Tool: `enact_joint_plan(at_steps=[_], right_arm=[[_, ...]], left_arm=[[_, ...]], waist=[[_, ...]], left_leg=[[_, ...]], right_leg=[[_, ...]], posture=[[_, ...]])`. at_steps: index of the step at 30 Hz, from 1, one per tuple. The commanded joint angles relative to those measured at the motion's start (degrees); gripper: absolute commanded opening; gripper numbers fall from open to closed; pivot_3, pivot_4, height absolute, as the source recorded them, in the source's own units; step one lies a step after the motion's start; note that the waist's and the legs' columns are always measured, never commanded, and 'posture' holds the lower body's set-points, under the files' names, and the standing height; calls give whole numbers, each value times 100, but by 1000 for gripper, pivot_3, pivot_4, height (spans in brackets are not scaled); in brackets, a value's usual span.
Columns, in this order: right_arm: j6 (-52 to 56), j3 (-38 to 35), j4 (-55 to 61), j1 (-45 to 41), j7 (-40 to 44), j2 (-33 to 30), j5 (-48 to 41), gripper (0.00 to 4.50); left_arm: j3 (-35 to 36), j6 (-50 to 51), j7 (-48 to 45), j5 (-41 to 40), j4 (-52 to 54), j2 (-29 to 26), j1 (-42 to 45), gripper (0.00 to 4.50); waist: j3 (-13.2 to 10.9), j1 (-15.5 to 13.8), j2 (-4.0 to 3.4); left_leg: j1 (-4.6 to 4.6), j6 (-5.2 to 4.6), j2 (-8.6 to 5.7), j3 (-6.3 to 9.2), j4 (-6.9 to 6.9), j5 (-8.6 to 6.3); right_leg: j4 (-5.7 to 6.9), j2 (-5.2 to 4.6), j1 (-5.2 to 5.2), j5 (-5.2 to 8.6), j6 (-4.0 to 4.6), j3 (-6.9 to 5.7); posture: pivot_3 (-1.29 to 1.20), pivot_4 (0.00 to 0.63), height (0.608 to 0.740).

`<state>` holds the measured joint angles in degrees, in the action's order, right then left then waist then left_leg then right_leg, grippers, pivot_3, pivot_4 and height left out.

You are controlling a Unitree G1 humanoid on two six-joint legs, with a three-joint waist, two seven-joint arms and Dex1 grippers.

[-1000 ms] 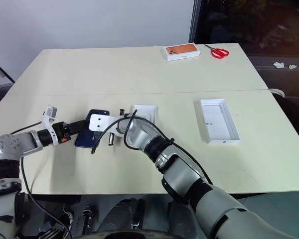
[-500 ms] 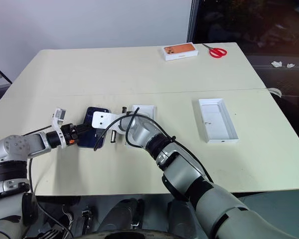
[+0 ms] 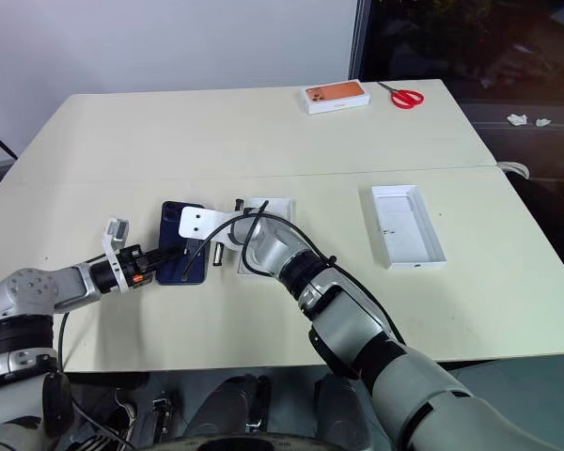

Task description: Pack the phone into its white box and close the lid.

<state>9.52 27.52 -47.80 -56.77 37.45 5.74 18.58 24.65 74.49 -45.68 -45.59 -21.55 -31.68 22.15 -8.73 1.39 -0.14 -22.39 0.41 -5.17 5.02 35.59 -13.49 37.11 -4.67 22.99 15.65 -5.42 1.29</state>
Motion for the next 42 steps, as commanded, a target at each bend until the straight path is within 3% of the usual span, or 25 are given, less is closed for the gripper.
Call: enact_joint_plan(at_steps=[1,4,11,19,26,35,42], right_arm=[[723,-777,1249,143,839,71,-1141,0],[1658,-1300,2399,341,1349,-23,-2012,865],[2443,-1260,4257,1005,2078,-1186,-2617,4339],[1969,-1623,4647,1588,2511,-2616,-2879,4427],[1243,-2053,4756,2369,3134,-3855,-3169,4427],[712,-2016,4305,2402,2865,-4112,-2925,4427],[976,-1815,4811,2589,2797,-3958,-3063,4427]], left_arm=[[91,114,179,9,25,-19,-300,29],[462,45,267,-207,123,38,-311,0],[842,121,621,-627,644,234,-297,0],[1128,900,1527,-1354,1446,864,252,0],[1315,1226,2688,-1569,1399,1637,1071,0],[1070,1294,3234,-1513,1372,2289,1479,0],[1229,1192,3229,-1665,1299,2084,1611,0]], waist=[[-1,39,2],[-3,111,1],[-10,104,19],[-59,67,91],[-74,-33,104],[-97,-75,129],[-100,-59,135]], left_leg=[[-2,0,1,0,-2,0],[-7,3,7,-2,-6,2],[-10,6,10,-4,-22,3],[-40,9,13,-5,-14,6],[-104,-1,11,-7,35,0],[-104,5,12,-4,47,3],[-104,39,13,-3,48,23]], right_leg=[[-1,0,3,0,0,1],[5,0,14,0,0,3],[-5,0,22,0,0,4],[-3,0,25,0,-1,1],[4,1,65,-2,-3,-5],[8,2,57,-3,-5,-11],[9,5,57,-3,-5,-11]], posture=[[0,150,740],[0,150,740],[0,150,740],[0,150,740],[0,150,740],[0,150,740],[0,150,740]])
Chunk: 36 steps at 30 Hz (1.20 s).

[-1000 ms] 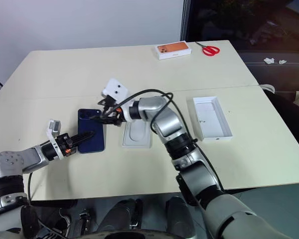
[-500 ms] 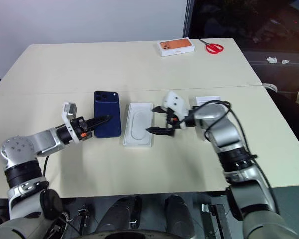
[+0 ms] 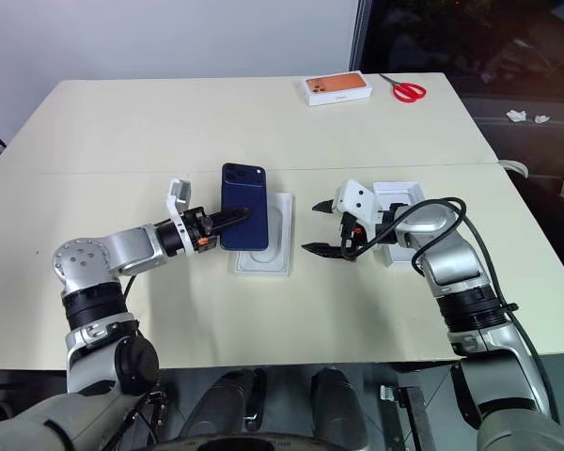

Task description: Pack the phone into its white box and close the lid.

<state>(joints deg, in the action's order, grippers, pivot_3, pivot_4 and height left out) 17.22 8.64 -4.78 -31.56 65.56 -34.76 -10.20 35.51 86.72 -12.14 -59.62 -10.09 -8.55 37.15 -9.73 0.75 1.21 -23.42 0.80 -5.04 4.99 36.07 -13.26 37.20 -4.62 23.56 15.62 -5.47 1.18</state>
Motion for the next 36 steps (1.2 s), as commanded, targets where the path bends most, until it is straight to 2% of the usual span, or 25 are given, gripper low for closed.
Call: enact_joint_plan(at_steps=[1,5,11,14,16,26,29,36], right_arm=[[432,93,739,83,-25,153,-330,4427],[1155,496,1652,95,-380,585,-433,4427],[1193,1291,1453,79,-718,719,208,4427],[891,1659,870,-28,-900,657,755,3578],[891,1654,738,-85,-918,716,758,2647],[1000,1787,823,-79,-669,830,696,2647],[986,1828,822,-85,-651,817,763,1862],[1071,1877,785,-107,-666,840,855,1862]], left_arm=[[163,24,-156,-293,141,-318,92,0],[198,182,-478,-450,299,-959,-116,0],[222,170,-665,-599,361,-1327,-319,0],[197,95,-633,-537,406,-1359,-477,0],[179,74,-592,-546,464,-1338,-549,0],[210,46,-479,-706,646,-1299,-662,0],[203,37,-464,-716,617,-1311,-628,0],[189,54,-446,-744,582,-1331,-562,0]], waist=[[-1,9,-1],[-3,33,-3],[-4,-44,-2],[-4,-36,1],[-4,-12,0],[-5,-3,3],[-5,-3,3],[-4,1,3]], left_leg=[[0,1,1,0,-3,0],[-1,4,8,-2,-8,2],[-1,4,-6,9,5,2],[-1,2,-11,8,6,1],[-1,2,-10,6,4,1],[-1,2,-2,9,2,1],[-1,2,-2,9,2,1],[1,2,-1,9,2,2]], right_leg=[[0,1,2,0,0,0],[6,9,12,0,0,8],[3,-6,1,0,1,-4],[1,-10,-2,0,2,-3],[1,-9,0,0,2,-1],[3,-1,1,0,2,-4],[3,-1,1,0,2,-3],[4,-1,1,0,2,-4]], posture=[[0,150,740],[0,150,740],[0,150,740],[0,150,740],[0,150,740],[0,150,740],[0,150,740],[0,150,740]])
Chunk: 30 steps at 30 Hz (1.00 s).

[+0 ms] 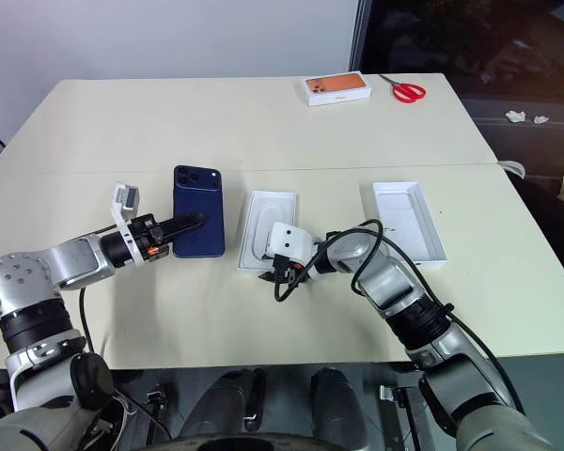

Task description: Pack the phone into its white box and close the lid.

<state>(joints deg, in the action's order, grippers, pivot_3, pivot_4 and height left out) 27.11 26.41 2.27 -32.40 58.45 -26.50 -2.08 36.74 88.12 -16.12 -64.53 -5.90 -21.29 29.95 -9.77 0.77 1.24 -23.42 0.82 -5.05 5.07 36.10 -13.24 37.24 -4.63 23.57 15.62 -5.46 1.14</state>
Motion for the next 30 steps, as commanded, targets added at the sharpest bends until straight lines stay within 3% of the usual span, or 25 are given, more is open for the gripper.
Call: enact_joint_plan(at_steps=[1,7,11,22,30], right_arm=[[110,110,83,-26,55,10,53,1862],[187,197,116,-21,167,53,55,1862],[181,227,62,-32,144,74,135,668],[260,233,139,-53,201,180,102,668],[517,430,-356,-348,-284,1275,187,668]], left_arm=[[65,-87,-45,-253,160,-58,163,0],[89,-82,-20,-274,145,-53,194,0],[93,-73,12,-328,183,-46,180,0],[66,-106,113,-512,207,-86,169,0],[31,-163,70,-483,99,-186,230,0]], waist=[[0,0,0],[0,0,0],[2,7,3],[3,20,2],[5,129,6]], left_leg=[[0,0,0,0,0,0],[0,0,0,0,0,0],[1,0,0,0,0,0],[3,0,2,-1,0,0],[4,6,11,-4,-7,3]], right_leg=[[0,0,0,0,0,0],[0,0,-1,0,0,0],[0,0,-1,0,0,0],[2,3,-1,0,0,1],[13,13,9,0,0,7]], posture=[[0,150,740],[0,150,740],[0,150,740],[0,150,740],[0,150,740]])
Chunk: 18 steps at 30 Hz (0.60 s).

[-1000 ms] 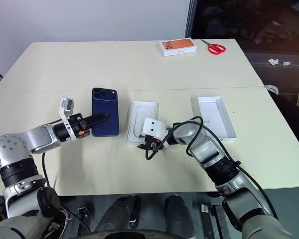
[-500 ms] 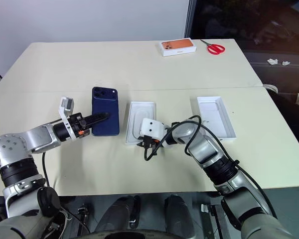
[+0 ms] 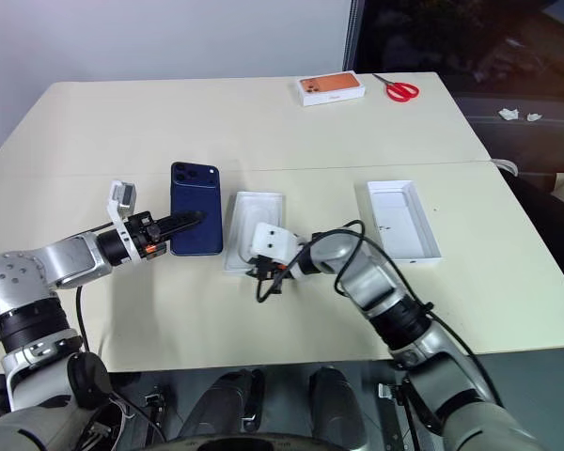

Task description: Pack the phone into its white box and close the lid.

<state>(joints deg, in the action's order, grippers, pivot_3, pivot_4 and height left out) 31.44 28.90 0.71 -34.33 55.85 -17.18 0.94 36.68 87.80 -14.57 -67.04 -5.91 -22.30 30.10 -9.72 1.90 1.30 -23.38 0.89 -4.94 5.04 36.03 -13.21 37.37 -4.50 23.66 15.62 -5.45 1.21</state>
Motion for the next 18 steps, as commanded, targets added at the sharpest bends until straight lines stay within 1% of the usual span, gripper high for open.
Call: enact_joint_plan(at_steps=[1,4,7,9,10,11,12,16,18], right_arm=[[77,177,-286,-194,-23,406,-109,668],[273,79,-334,-251,51,558,-255,668],[211,77,-316,-260,199,470,-282,1806],[122,20,-282,-292,255,342,-279,2843],[109,8,-270,-308,260,295,-264,3270],[106,13,-217,-316,316,236,-274,3885],[80,18,-147,-323,375,172,-286,4348],[326,-239,206,-386,512,-21,-562,4348],[502,-424,429,-423,647,-218,-762,4348]], left_arm=[[34,-138,-79,-230,95,-82,219,0],[22,-145,-59,-221,120,-73,209,0],[35,-130,-41,-258,156,-77,171,0],[37,-121,-53,-256,163,-103,145,0],[46,-105,-53,-266,153,-109,141,0],[38,-98,-64,-264,155,-120,133,0],[19,-92,-81,-253,162,-136,122,0],[-63,-44,-140,-251,161,-160,62,0],[-192,19,-198,-217,207,-176,-30,0]], waist=[[0,32,0],[0,31,0],[0,26,0],[0,25,0],[0,23,0],[0,21,0],[0,14,0],[0,0,0],[0,-5,0]], left_leg=[[0,1,0,0,0,0],[0,1,-3,0,1,1],[-1,1,-6,0,2,0],[-2,0,-6,0,2,0],[-2,0,-7,0,2,0],[-2,0,-7,0,2,0],[-2,0,-8,0,2,0],[-3,-1,-10,0,3,0],[-3,-3,-10,0,4,-2]], right_leg=[[1,0,0,0,0,-1],[0,-1,0,0,0,0],[0,-4,-1,0,0,0],[-1,-5,0,0,0,0],[-1,-5,0,0,0,0],[-1,-6,0,0,0,0],[-1,-6,-1,0,0,0],[-1,-8,-1,0,0,-1],[-1,-9,-1,0,0,0]], posture=[[0,150,740],[0,150,740],[0,150,740],[0,150,740],[0,150,740],[0,150,740],[0,150,740],[0,150,740],[0,150,740]])
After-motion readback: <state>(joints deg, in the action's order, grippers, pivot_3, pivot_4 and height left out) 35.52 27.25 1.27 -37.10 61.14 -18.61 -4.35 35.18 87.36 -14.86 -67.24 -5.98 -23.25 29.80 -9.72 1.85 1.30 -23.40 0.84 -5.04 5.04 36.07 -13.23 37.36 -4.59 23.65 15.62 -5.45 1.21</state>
